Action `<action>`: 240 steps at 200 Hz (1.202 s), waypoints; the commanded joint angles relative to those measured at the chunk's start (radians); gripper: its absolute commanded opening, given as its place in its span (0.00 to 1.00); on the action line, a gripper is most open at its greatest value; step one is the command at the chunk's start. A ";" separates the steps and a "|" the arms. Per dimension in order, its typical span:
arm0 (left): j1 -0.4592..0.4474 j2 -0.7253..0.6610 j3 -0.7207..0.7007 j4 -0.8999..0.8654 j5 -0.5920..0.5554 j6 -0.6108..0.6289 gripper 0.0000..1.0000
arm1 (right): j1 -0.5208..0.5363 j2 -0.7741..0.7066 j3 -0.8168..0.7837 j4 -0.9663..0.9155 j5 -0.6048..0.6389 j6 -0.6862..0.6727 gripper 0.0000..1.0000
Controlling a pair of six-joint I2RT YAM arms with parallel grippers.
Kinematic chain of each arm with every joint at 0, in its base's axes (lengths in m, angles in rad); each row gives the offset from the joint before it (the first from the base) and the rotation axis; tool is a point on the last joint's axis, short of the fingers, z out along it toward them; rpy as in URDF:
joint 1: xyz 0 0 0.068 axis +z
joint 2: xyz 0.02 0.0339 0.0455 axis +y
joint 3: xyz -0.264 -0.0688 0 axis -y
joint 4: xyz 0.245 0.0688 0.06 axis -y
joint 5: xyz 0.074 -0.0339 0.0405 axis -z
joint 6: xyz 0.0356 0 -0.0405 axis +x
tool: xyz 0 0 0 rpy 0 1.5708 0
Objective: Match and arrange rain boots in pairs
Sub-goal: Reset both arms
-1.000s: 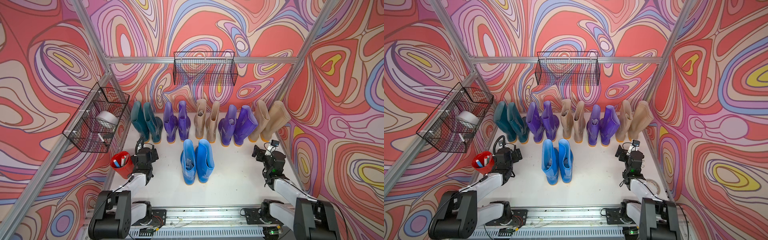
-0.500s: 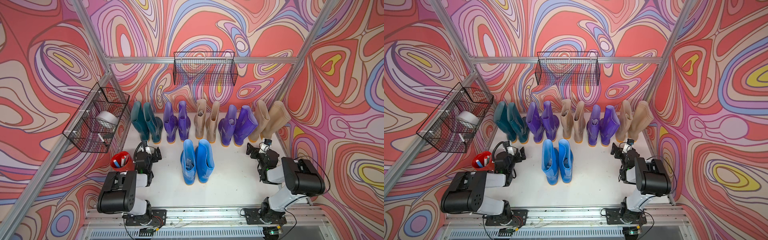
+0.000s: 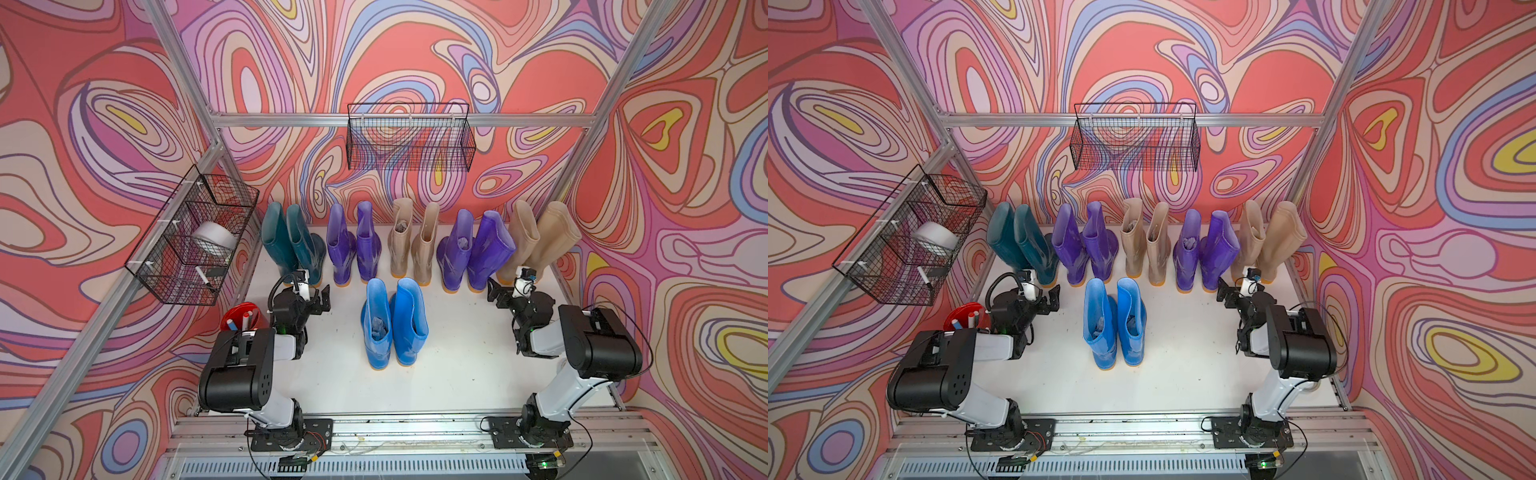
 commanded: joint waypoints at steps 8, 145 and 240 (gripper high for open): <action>0.002 -0.008 -0.001 -0.042 0.009 0.019 1.00 | 0.024 -0.017 0.024 -0.114 0.041 -0.043 0.98; 0.002 -0.006 -0.002 -0.038 0.008 0.020 1.00 | 0.026 -0.019 0.018 -0.105 0.039 -0.042 0.98; -0.034 -0.006 0.023 -0.092 -0.153 0.002 1.00 | 0.025 -0.019 0.018 -0.105 0.040 -0.042 0.98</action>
